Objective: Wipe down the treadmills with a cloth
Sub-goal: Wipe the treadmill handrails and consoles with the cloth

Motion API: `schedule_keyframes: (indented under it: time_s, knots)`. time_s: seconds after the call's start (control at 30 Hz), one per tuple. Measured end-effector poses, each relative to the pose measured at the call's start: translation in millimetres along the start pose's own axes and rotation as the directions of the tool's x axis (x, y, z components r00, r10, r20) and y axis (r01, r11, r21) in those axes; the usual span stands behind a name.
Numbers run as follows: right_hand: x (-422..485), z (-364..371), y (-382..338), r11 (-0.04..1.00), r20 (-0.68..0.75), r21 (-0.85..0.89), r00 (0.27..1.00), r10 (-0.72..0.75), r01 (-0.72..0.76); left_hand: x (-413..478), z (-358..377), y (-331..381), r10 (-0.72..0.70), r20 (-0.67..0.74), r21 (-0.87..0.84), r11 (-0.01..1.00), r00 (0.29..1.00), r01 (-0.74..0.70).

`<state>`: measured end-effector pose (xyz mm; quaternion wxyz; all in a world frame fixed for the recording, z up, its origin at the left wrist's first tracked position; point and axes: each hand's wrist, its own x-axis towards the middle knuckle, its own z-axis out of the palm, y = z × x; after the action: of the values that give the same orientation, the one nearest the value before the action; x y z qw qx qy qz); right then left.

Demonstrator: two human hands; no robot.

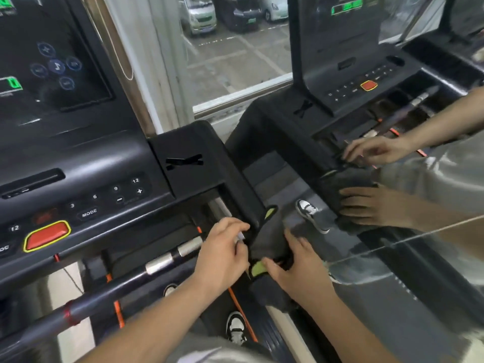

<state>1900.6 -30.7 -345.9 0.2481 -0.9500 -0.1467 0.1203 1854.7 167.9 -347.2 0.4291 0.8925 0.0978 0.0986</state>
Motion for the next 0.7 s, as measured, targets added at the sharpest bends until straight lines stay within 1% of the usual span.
schedule_keyframes:
  time_s: [0.07,0.13,0.2,0.27,0.33,0.47,0.53,0.57,0.63,0.7]
  knots:
    - [-25.7,5.1,13.3,0.995,-0.039,-0.075,0.997,-0.064,0.061,-13.9,10.3,1.6,0.005,0.066,0.114,0.993,0.998,-0.013]
    - [-37.1,8.1,11.0,0.966,-0.017,-0.237,0.994,-0.107,0.100,-22.8,12.0,3.1,-0.026,0.098,0.172,0.985,0.995,0.009]
    - [-24.5,4.0,-2.2,0.935,0.050,-0.347,0.997,-0.058,0.072,-26.0,8.6,4.2,-0.063,0.115,0.173,0.984,0.991,0.043]
    - [5.5,3.0,-18.9,0.934,0.069,-0.354,0.997,-0.018,0.041,-28.5,2.4,3.5,-0.104,0.122,0.167,0.982,0.987,0.083]
    - [44.6,6.6,-37.6,0.954,0.064,-0.297,0.998,-0.010,0.029,-31.6,-3.7,4.4,-0.149,0.128,0.182,0.975,0.981,0.124]
    - [108.3,8.3,-72.0,0.987,0.162,-0.158,0.987,0.013,0.013,-27.8,-12.3,8.6,-0.209,0.101,0.107,0.974,0.973,0.198]
    - [110.7,4.7,-71.4,0.998,0.210,-0.068,0.978,0.009,0.005,-28.0,-17.3,12.0,-0.215,0.100,0.083,0.975,0.972,0.207]
    - [105.6,2.7,-65.9,1.000,0.224,0.004,0.975,0.002,-0.003,-29.4,-18.9,11.9,-0.213,0.102,0.078,0.976,0.972,0.205]
    - [86.3,-2.3,-49.7,0.990,0.224,0.141,0.974,-0.014,-0.018,-33.6,-18.8,9.7,-0.210,0.128,0.055,0.977,0.969,0.204]
    - [59.4,-7.4,-33.5,0.985,0.192,0.173,0.981,-0.007,-0.026,-39.3,-16.1,5.8,-0.197,0.168,0.025,0.980,0.966,0.195]
